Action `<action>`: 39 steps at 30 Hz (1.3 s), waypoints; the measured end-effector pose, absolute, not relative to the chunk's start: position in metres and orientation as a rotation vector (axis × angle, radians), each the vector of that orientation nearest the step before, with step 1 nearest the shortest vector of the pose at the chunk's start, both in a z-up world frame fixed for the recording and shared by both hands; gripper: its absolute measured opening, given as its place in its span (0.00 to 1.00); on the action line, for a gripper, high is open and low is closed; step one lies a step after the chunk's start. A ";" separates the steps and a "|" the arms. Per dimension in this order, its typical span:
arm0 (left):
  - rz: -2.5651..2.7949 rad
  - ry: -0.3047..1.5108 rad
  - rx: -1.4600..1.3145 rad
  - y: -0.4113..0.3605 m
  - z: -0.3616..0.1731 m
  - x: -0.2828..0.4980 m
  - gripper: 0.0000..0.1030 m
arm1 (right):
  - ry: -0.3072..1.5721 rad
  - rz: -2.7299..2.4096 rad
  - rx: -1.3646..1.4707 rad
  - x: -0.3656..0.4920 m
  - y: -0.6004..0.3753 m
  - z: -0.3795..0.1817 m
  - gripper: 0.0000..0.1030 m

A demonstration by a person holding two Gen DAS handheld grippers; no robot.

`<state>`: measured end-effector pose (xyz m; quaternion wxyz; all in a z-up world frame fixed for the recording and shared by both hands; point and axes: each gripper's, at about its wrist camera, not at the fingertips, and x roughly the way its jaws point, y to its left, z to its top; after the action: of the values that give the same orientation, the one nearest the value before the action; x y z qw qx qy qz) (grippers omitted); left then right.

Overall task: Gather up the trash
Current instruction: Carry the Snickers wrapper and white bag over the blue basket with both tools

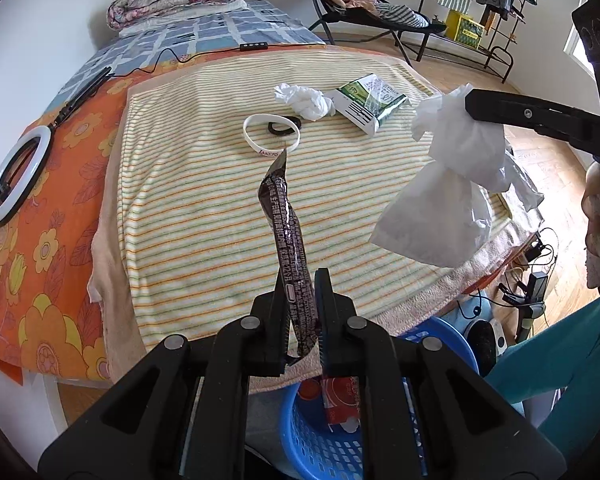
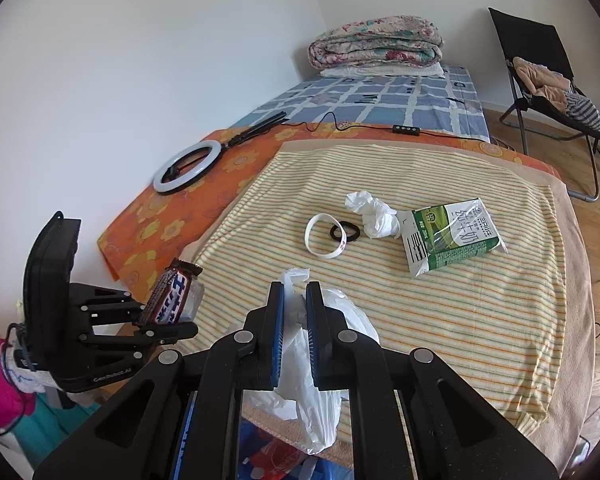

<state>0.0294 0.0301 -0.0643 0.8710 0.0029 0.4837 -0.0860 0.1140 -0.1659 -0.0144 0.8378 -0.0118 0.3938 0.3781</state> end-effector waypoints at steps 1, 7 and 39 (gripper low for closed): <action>-0.185 1.014 0.010 0.027 -0.065 0.024 0.09 | 0.832 0.800 -0.032 0.107 -0.168 -0.014 0.09; -0.204 1.041 0.033 0.013 -0.076 -0.010 0.09 | 0.834 0.805 -0.059 0.068 -0.181 -0.015 0.09; -0.245 1.236 0.116 -0.028 -0.162 -0.078 0.09 | 1.023 0.826 -0.104 -0.024 -0.192 -0.094 0.09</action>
<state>-0.0780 -0.0284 -0.1621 0.8066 0.0541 0.5774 -0.1145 -0.0243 -0.1916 -0.0943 0.7902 -0.0485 0.4752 0.3839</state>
